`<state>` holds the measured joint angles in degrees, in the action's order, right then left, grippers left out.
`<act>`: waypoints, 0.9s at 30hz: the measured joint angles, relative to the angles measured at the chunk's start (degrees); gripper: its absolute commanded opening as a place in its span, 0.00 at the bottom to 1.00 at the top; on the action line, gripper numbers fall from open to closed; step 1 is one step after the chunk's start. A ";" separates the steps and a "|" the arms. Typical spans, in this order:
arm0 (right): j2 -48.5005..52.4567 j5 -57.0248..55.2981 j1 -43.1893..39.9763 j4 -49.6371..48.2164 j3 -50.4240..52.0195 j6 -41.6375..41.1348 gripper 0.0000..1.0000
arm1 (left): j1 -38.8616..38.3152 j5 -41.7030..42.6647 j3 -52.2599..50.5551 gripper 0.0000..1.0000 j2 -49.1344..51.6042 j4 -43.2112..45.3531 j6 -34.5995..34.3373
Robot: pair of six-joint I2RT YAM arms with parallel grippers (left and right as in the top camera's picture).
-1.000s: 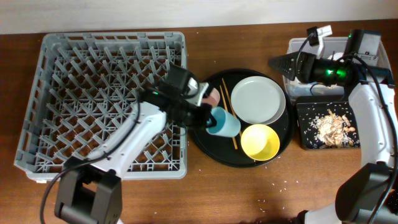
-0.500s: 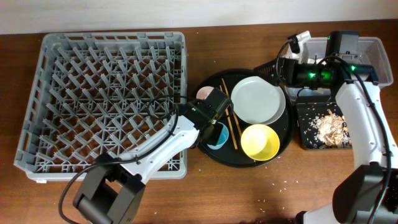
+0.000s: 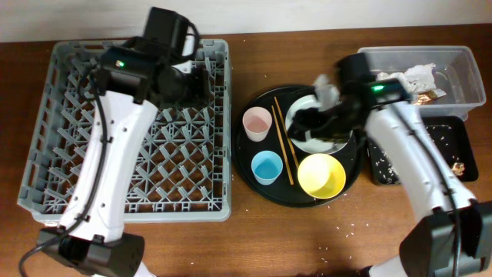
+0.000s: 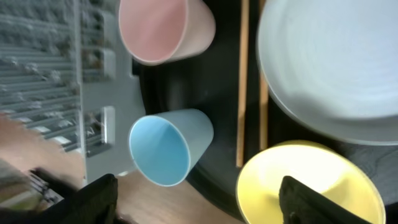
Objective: Sort waste into correct bins and load items into the dishwasher rack
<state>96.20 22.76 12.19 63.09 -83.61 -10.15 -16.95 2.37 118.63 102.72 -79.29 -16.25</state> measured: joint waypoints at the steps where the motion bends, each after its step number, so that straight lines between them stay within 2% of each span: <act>1: 0.13 -2.97 2.60 -0.09 0.11 -1.99 0.77 | 1.05 0.00 0.00 0.60 0.33 -0.02 0.00; 4: 2.54 -11.23 9.81 -1.79 1.73 -7.82 0.74 | 2.36 0.00 0.00 0.60 1.46 0.00 0.02; 7: 8.00 -13.55 12.46 -2.97 2.58 -11.74 0.63 | 2.36 0.00 0.00 0.60 1.97 0.00 0.00; 8: 9.99 -13.90 12.74 -3.34 2.78 -12.70 0.54 | 2.36 0.00 0.00 0.60 1.97 0.00 0.02; 10: 12.33 -14.45 12.79 -3.32 3.06 -13.60 0.04 | 2.36 0.00 0.00 0.60 1.97 -0.02 0.00; 15: 12.17 -12.59 12.26 -2.62 2.89 -14.27 0.04 | 2.36 0.02 0.00 0.60 1.97 -0.26 0.02; 17: 9.70 -8.46 9.64 -1.16 2.91 -12.33 0.04 | 2.36 1.18 0.00 0.61 1.97 -1.79 0.26; 19: 2.40 0.96 4.31 -2.21 2.93 -8.59 0.04 | 2.47 6.51 -0.13 0.71 1.97 -2.19 1.95; 21: -4.04 10.84 -1.77 -9.01 2.71 -6.23 0.04 | 3.04 15.78 -1.70 0.81 1.97 -0.50 5.27; 22: -6.03 15.02 -4.63 -12.79 2.51 -5.75 0.04 | 3.58 20.72 -2.89 0.99 1.97 0.87 7.08; 24: -6.97 26.58 -9.29 -22.34 1.92 -5.09 0.04 | 4.83 33.88 -6.03 0.99 1.99 5.79 11.82; 27: -4.42 37.90 -9.75 -28.22 1.90 -6.14 0.04 | 6.40 53.77 -11.06 0.99 1.99 11.52 18.56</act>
<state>91.79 60.66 2.44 34.87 -81.71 -16.29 -10.55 56.14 107.57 104.71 -67.77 2.31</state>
